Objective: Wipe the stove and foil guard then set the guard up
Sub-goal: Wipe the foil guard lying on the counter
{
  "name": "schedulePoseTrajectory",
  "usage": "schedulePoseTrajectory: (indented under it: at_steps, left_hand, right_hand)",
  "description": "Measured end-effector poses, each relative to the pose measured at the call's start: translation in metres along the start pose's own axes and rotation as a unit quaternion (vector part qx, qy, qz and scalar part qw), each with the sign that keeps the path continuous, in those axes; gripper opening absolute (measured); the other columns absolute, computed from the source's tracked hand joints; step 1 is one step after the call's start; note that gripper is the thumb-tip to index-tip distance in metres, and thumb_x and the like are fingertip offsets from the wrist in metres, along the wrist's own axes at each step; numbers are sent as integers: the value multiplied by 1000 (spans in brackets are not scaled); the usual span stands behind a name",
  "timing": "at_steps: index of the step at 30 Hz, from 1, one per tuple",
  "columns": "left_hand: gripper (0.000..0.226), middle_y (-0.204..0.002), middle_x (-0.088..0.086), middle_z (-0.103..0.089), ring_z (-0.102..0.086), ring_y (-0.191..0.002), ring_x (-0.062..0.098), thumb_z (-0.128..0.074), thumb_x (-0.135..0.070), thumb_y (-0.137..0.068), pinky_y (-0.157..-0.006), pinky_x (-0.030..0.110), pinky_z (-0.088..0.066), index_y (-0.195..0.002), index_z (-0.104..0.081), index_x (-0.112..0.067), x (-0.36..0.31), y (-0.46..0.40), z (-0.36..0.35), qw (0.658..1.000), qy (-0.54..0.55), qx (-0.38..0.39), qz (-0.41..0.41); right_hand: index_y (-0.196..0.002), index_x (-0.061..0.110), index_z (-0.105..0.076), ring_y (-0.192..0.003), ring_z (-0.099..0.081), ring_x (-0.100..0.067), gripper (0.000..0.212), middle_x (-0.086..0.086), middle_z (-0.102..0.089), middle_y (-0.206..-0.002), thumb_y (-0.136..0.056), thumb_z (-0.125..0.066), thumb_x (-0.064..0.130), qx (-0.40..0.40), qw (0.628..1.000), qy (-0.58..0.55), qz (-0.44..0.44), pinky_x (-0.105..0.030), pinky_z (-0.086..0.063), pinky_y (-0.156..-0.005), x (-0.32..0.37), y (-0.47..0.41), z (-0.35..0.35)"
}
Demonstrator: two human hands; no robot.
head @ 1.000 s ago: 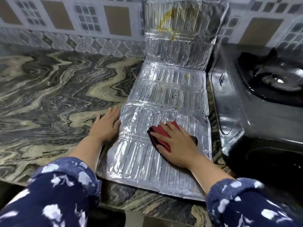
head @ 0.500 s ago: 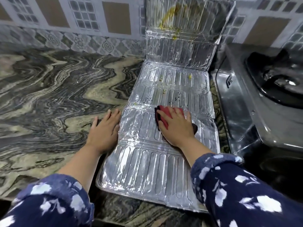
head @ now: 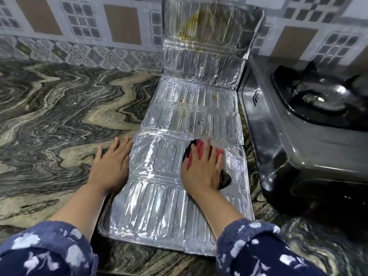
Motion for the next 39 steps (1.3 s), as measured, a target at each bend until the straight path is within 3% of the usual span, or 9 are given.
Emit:
schedulePoseTrajectory:
  at_steps: [5,15,19,25,34,39]
  left_hand:
    - [55,-156,-19,-3,2,-145,5,-12,-38,-96,-118,45,5,-150,-8,-34,3,-1,-3,1000,4,-2,3]
    - [62,-155,-23,1,6,-145,5,-1,-51,-87,-118,42,6,-148,-8,-40,6,-1,-5,1000,10,1,-8]
    - [61,-155,-24,2,12,-145,5,-8,-46,-88,-119,45,6,-149,-6,-39,6,-5,-5,1000,19,9,-7]
    - [69,-154,-23,2,13,-144,4,-3,-53,-82,-118,41,8,-149,-6,-37,5,-8,-3,999,29,6,-15]
    - [71,-155,-15,11,19,-143,8,4,-52,-80,-116,41,17,-147,5,-27,6,10,-2,998,4,33,-55]
    - [76,-154,-13,14,20,-142,6,-3,-50,-76,-114,40,18,-146,9,-24,6,36,-1,997,1,59,-47]
  right_hand:
    - [-152,31,-12,-149,1,-20,54,9,-6,-162,-100,-17,44,29,986,6,166,-49,6,-119,9,-50,2]
    - [-153,26,-2,-148,8,-26,56,3,7,-162,-100,-12,42,35,999,14,-29,-53,1,-119,-66,-147,16]
    - [-153,25,-6,-149,3,-24,56,4,3,-162,-100,-14,41,31,999,-5,13,-50,4,-119,-35,-162,13]
    - [-153,27,-12,-149,-1,-19,55,6,-5,-162,-100,-18,42,43,990,-24,129,-44,2,-120,19,-149,6]
    - [-152,30,-12,-149,-1,-17,54,10,-6,-161,-100,-18,41,52,984,-23,171,-42,3,-120,19,-102,6]
    - [-151,34,-13,-149,0,-16,52,13,-6,-161,-101,-20,42,58,977,-19,203,-43,5,-120,22,-75,7]
Point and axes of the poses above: each hand's wrist, its own y-axis away from the middle knuckle, its own z-axis out of the back of the hand, x = y × z, the point moved 6 cm from there along -y, towards the middle knuckle
